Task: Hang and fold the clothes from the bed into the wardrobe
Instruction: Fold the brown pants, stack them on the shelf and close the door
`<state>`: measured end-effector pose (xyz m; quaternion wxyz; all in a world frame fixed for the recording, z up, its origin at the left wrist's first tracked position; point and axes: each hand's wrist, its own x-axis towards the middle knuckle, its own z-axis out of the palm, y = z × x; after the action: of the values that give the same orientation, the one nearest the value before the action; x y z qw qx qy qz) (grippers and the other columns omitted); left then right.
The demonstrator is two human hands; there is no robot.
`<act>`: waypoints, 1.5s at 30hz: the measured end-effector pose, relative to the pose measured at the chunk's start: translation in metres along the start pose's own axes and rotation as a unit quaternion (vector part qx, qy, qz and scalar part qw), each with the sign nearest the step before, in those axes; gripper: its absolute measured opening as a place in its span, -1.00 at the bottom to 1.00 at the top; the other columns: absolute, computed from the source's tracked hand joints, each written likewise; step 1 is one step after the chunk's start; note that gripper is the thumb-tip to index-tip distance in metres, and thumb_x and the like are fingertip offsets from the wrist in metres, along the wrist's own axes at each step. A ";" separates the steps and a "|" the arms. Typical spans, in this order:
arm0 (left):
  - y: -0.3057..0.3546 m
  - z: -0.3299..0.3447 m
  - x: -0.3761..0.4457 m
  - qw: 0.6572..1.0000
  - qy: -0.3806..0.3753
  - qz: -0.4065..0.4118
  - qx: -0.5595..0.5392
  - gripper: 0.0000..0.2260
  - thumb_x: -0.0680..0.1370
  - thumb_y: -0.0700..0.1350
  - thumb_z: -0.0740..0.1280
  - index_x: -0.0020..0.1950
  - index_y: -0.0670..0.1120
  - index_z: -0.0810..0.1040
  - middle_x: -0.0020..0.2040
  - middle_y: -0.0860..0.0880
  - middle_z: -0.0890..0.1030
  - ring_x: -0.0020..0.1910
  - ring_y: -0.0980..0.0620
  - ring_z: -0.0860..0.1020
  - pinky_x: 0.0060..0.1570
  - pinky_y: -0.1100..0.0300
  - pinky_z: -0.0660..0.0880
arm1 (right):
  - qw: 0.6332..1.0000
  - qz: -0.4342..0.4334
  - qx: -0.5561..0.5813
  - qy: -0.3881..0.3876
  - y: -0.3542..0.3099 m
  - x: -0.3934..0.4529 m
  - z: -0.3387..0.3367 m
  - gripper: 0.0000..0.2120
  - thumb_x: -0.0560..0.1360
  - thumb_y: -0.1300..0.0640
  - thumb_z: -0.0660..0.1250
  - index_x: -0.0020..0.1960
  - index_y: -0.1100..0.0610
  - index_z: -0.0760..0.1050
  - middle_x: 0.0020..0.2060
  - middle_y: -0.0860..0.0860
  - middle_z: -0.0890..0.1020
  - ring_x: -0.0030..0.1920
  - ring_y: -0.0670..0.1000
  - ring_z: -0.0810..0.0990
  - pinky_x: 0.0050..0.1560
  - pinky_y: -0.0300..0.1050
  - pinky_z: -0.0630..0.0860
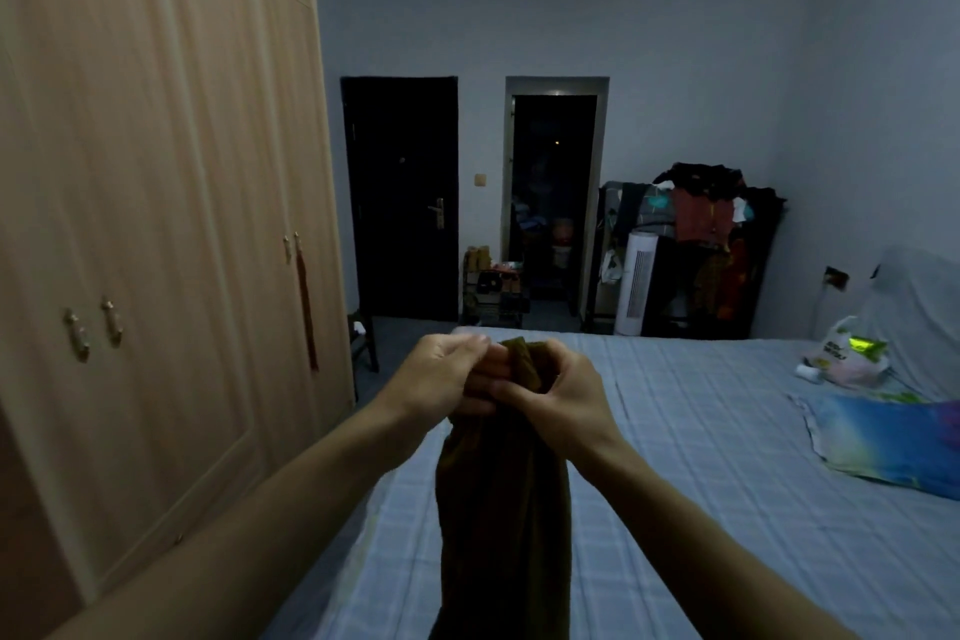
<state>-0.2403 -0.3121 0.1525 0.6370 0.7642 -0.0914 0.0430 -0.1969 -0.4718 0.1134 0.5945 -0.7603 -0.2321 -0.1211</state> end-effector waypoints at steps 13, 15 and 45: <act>-0.025 -0.061 0.002 0.908 -0.067 0.206 0.359 -0.49 0.33 0.12 0.58 0.24 0.19 0.52 0.38 0.20 0.35 0.40 0.23 0.26 0.35 0.16 0.29 | 0.987 -0.041 0.085 -0.133 -0.010 0.006 -0.055 -0.76 0.45 0.35 0.43 0.10 0.20 0.54 -0.05 0.12 0.66 0.03 0.10 0.67 0.00 -0.05 0.63; -0.024 -0.056 0.004 0.904 -0.082 0.209 0.365 -0.52 0.32 0.13 0.58 0.19 0.20 0.54 0.44 0.24 0.25 0.47 0.23 0.15 0.40 0.11 0.20 | 0.983 -0.050 0.101 -0.147 -0.012 0.006 -0.059 -0.76 0.45 0.35 0.42 0.10 0.21 0.54 -0.05 0.12 0.66 0.03 0.11 0.67 -0.01 -0.09 0.62; -0.003 -0.028 0.002 0.952 -0.047 0.128 0.274 -0.80 0.45 -0.26 0.50 0.03 -0.14 0.58 -0.11 -0.16 0.64 -0.12 -0.08 0.66 -0.07 -0.15 0.62 | 0.994 0.008 0.085 -0.072 0.022 -0.012 -0.082 -0.76 0.43 0.24 0.46 0.08 0.20 0.55 -0.05 0.11 0.69 0.02 0.05 0.69 -0.06 -0.17 0.62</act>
<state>-0.2363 -0.2845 0.1550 0.3872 0.8924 -0.2028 0.1118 -0.1889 -0.5575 0.1107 0.6398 -0.7153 -0.2781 -0.0407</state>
